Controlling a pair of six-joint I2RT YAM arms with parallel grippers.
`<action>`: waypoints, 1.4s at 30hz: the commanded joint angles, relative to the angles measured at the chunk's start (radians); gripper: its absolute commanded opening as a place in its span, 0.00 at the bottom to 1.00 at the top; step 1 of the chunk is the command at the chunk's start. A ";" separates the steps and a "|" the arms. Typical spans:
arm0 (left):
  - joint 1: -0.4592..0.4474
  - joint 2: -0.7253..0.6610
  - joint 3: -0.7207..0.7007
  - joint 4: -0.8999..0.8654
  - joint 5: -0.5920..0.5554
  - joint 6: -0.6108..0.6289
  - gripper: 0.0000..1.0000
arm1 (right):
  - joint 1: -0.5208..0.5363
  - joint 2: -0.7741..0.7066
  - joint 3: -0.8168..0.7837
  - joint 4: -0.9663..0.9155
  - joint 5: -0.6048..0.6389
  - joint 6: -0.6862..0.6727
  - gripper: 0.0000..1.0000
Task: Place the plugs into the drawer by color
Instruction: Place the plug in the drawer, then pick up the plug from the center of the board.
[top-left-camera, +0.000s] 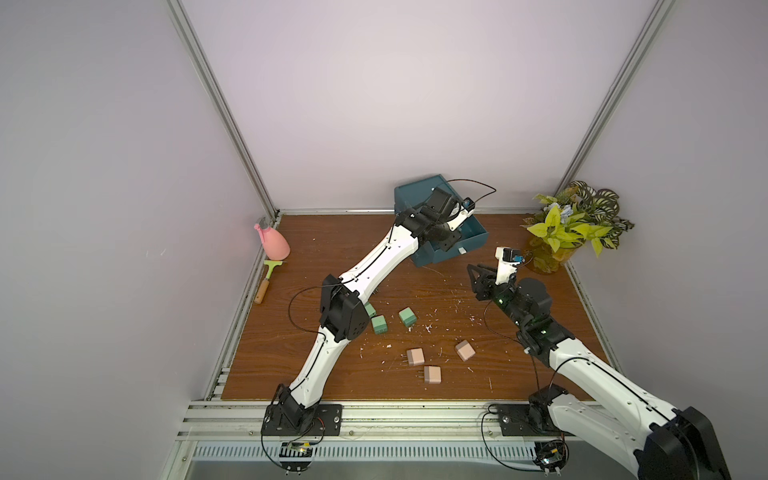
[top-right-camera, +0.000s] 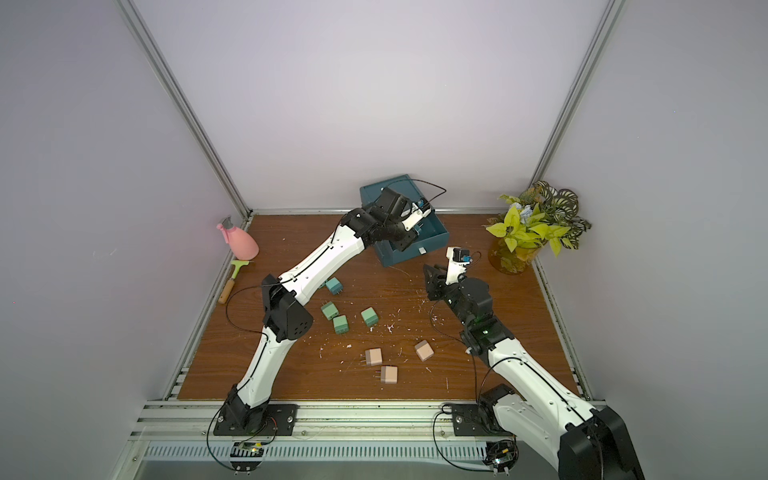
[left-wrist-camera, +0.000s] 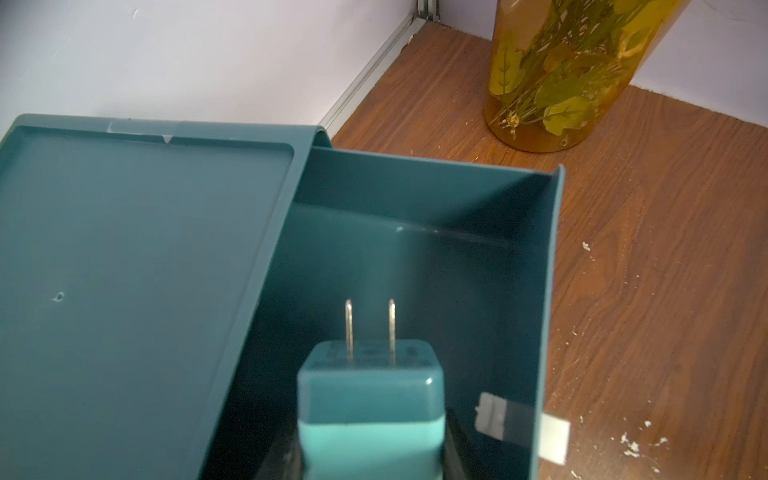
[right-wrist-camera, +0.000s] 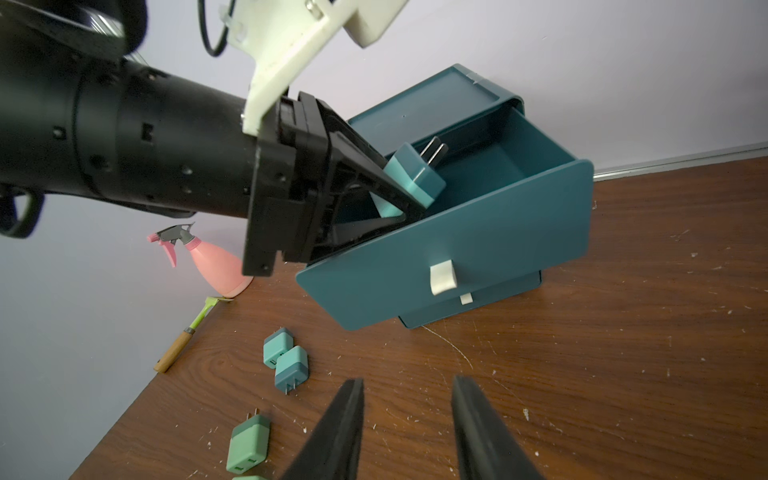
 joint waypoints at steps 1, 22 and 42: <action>-0.008 0.007 0.029 -0.007 0.003 0.017 0.25 | -0.003 0.003 -0.005 0.052 0.010 -0.012 0.42; -0.009 -0.036 0.104 0.000 -0.001 -0.076 0.55 | -0.006 0.005 -0.006 0.054 0.013 -0.016 0.42; 0.109 -0.272 -0.194 0.005 -0.446 -0.535 0.48 | -0.005 0.000 -0.011 0.057 0.001 -0.017 0.42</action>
